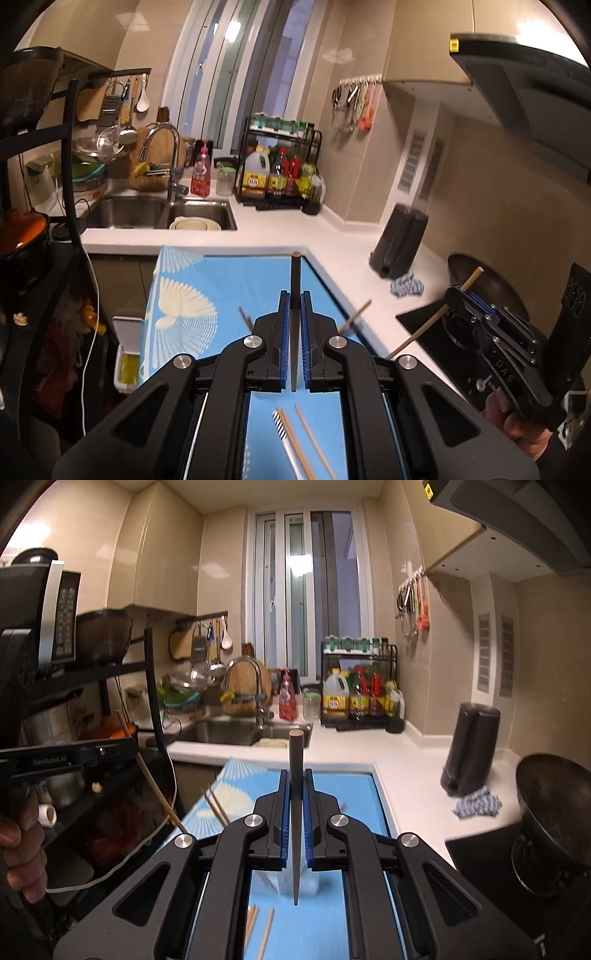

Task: Organize utensils
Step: 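Lower the chopsticks into the container and open both tools, then move the left tool to the white spoon while the right tool approaches a chopstick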

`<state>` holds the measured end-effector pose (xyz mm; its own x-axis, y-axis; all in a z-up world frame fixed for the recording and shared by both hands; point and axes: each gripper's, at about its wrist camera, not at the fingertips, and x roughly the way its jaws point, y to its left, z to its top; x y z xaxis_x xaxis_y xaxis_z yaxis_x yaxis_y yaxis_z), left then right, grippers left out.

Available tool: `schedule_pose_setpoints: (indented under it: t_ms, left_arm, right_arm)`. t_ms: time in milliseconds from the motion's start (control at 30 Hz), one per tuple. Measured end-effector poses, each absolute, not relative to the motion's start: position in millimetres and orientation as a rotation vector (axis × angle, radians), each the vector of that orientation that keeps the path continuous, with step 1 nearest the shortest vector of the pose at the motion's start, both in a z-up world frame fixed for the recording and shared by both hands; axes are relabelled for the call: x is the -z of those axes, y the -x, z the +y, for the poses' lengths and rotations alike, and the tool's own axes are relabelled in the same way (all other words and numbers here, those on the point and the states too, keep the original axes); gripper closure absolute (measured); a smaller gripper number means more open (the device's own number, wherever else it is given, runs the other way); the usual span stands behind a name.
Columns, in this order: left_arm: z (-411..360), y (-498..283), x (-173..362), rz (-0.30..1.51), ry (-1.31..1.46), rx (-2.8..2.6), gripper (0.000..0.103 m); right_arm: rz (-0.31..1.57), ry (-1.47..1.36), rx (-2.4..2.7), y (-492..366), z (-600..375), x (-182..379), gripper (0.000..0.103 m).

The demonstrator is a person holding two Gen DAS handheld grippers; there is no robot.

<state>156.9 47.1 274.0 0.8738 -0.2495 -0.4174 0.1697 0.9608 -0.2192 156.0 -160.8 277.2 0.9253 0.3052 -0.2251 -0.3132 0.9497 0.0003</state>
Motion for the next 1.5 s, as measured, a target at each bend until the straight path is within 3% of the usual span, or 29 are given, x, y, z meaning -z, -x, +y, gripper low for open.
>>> schedule_pose_setpoints:
  t_ms: [233,700,767,833,1200,1500]
  left_arm:
    - [36.3,-193.2,-285.9,0.413,0.141,0.215,0.097]
    - [31.7,-245.0,-192.8,0.564,0.144,0.206,0.095]
    - [35.4,-237.3,-196.2,0.539,0.145,0.201,0.076]
    - [37.3,-228.0,-203.8,0.505,0.133,0.183,0.065]
    - [39.3,-155.0,-222.5,0.369,0.1,0.118,0.061]
    - [33.4,-94.4,-161.2,0.406,0.111,0.126,0.062]
  right_arm:
    - [0.183,0.014,-0.299,-209.3,-144.9,-291.4,0.096]
    - [0.439,0.047,-0.34,-262.6,-130.5,-205.8,0.094]
    - [0.445,0.044,-0.33,-257.6,-135.8,-204.1,0.093]
    - [0.447,0.039,-0.324,-252.2,-141.6,-204.9,0.093]
    - [0.359,0.018,-0.308,-190.5,-174.2,-222.4,0.093]
    - [0.325,0.005,-0.334,-106.6,-185.5,-174.1,0.093]
